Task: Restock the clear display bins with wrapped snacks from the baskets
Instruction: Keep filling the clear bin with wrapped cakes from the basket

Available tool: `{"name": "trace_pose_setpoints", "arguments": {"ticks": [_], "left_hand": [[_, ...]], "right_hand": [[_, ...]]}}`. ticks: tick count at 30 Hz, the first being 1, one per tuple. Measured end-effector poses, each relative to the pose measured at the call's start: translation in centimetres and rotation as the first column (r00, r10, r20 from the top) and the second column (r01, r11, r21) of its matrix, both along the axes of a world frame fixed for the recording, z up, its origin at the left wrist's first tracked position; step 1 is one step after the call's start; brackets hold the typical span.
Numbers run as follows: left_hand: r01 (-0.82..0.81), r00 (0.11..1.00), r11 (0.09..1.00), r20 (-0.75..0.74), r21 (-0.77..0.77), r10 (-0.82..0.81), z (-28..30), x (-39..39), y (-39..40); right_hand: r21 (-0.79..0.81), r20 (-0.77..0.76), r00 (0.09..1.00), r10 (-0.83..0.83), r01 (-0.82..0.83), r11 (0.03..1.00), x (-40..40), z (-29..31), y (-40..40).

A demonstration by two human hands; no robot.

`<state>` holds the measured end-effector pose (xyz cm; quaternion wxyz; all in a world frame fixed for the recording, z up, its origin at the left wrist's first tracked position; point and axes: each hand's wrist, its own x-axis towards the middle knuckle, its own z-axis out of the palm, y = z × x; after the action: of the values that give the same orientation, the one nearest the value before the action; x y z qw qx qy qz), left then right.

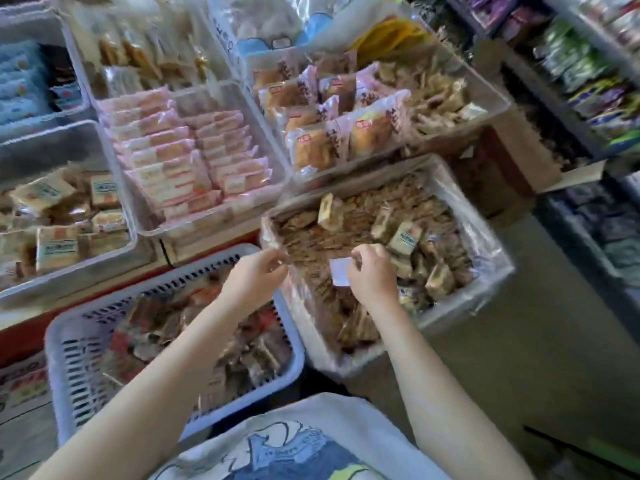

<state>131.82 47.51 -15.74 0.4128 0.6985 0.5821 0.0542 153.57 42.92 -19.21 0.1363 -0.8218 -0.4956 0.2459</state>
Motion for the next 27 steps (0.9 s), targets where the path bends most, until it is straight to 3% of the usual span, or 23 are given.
{"name": "trace_pose_setpoints", "arguments": {"ticks": [3, 6, 12, 16, 22, 27], "left_hand": [[0.069, 0.998, 0.996, 0.007, -0.057, -0.069, -0.5, 5.3, -0.3], [0.047, 0.999, 0.993, -0.008, -0.105, -0.048, -0.6, 8.9, -0.8], [-0.032, 0.998, 0.993, -0.05, -0.111, 0.026, -0.5, 12.0, -0.5], [-0.131, 0.991, 0.983, -0.014, -0.125, 0.13, -0.1, 12.8, -0.1], [-0.232, 0.958, 0.937, 0.104, -0.26, 0.266, -0.1, 13.2, 0.2], [-0.315, 0.816, 0.842, 0.327, -0.439, 0.476, 0.4, 11.7, 0.6]], "right_hand": [[-0.102, 0.066, 0.989, -0.134, 0.14, 0.985, 5.9, -1.0, -1.6], [-0.235, -0.013, 0.969, -0.247, 0.237, 0.943, 10.7, -2.6, -2.2], [-0.427, -0.228, 0.951, -0.209, 0.095, 0.899, 13.9, -4.7, 0.5], [-0.478, -0.196, 0.973, -0.119, 0.011, 0.878, 14.3, -4.6, 1.1], [-0.42, -0.225, 0.97, -0.09, -0.013, 0.907, 13.6, -1.2, 0.7], [-0.136, -0.425, 0.902, 0.076, -0.147, 0.98, 9.2, 4.7, 1.3]]}}
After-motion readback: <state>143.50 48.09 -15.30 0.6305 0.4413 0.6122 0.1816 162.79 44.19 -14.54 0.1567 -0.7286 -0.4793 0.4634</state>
